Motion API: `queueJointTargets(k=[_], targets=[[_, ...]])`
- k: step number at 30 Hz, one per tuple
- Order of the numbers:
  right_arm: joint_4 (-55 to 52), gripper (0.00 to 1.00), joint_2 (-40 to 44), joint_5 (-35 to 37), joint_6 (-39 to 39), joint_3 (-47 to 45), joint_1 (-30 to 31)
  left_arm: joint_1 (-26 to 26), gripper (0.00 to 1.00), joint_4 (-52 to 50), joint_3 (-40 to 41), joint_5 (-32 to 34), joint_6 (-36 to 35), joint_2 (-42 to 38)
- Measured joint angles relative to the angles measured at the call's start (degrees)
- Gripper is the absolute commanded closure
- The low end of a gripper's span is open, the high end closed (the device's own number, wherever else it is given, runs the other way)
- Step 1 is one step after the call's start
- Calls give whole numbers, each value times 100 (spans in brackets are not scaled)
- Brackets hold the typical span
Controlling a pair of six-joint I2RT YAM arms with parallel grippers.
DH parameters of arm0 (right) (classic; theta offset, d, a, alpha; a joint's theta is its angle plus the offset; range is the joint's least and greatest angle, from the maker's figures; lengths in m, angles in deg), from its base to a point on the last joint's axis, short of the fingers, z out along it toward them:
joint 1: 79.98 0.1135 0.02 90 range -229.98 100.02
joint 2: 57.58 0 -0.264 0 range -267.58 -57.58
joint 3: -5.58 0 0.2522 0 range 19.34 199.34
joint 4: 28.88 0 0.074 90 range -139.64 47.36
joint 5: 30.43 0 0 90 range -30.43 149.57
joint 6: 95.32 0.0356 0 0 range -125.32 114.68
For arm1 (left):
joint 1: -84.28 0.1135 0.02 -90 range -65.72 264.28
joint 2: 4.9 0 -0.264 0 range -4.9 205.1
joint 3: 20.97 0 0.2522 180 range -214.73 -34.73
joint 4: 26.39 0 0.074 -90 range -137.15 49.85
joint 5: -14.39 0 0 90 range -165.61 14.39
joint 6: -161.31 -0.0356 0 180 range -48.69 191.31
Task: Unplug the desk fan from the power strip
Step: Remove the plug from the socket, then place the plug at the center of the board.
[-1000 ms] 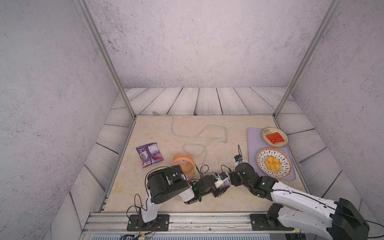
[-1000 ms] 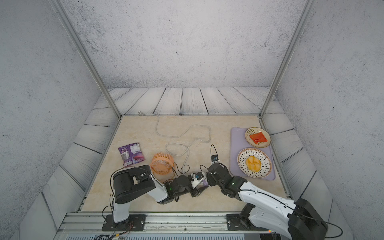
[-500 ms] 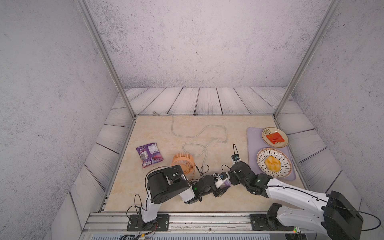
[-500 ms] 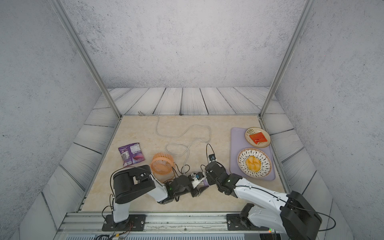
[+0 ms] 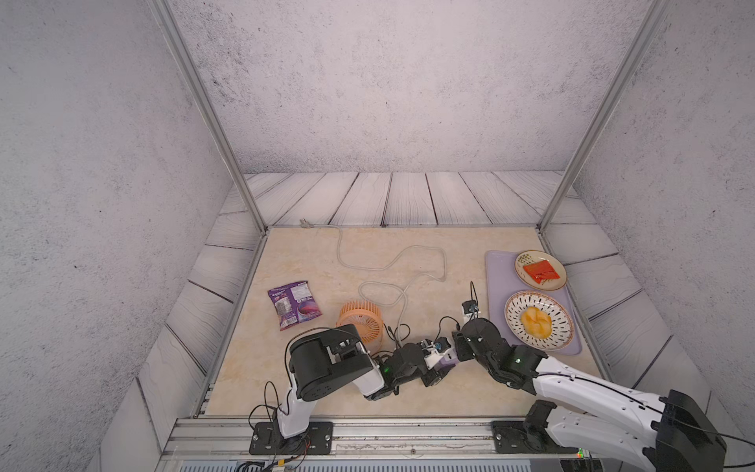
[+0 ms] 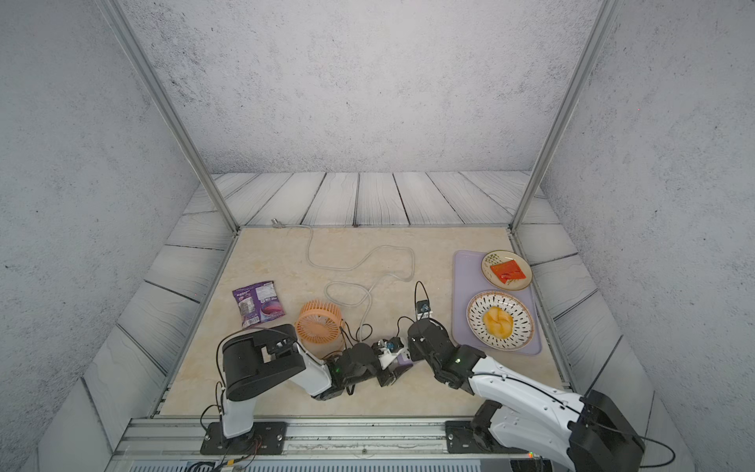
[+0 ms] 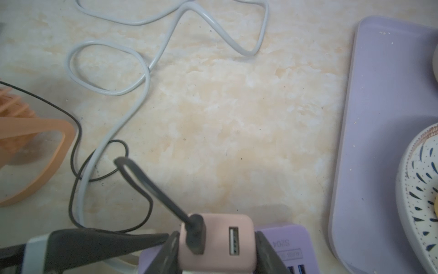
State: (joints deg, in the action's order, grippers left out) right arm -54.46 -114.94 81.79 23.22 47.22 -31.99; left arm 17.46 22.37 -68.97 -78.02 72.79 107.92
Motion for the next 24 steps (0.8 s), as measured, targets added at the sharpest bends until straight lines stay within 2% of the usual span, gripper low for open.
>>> queueJointTargets(k=[13, 24], targets=[[-83, 63, -42, -205, -13, 280, -144, -11, 33, -66, 70, 85, 9, -116], [-343, 63, -1469, -1016, 103, 1816, -1228, -61, 32, -345, 697, 643, 140, -1434]])
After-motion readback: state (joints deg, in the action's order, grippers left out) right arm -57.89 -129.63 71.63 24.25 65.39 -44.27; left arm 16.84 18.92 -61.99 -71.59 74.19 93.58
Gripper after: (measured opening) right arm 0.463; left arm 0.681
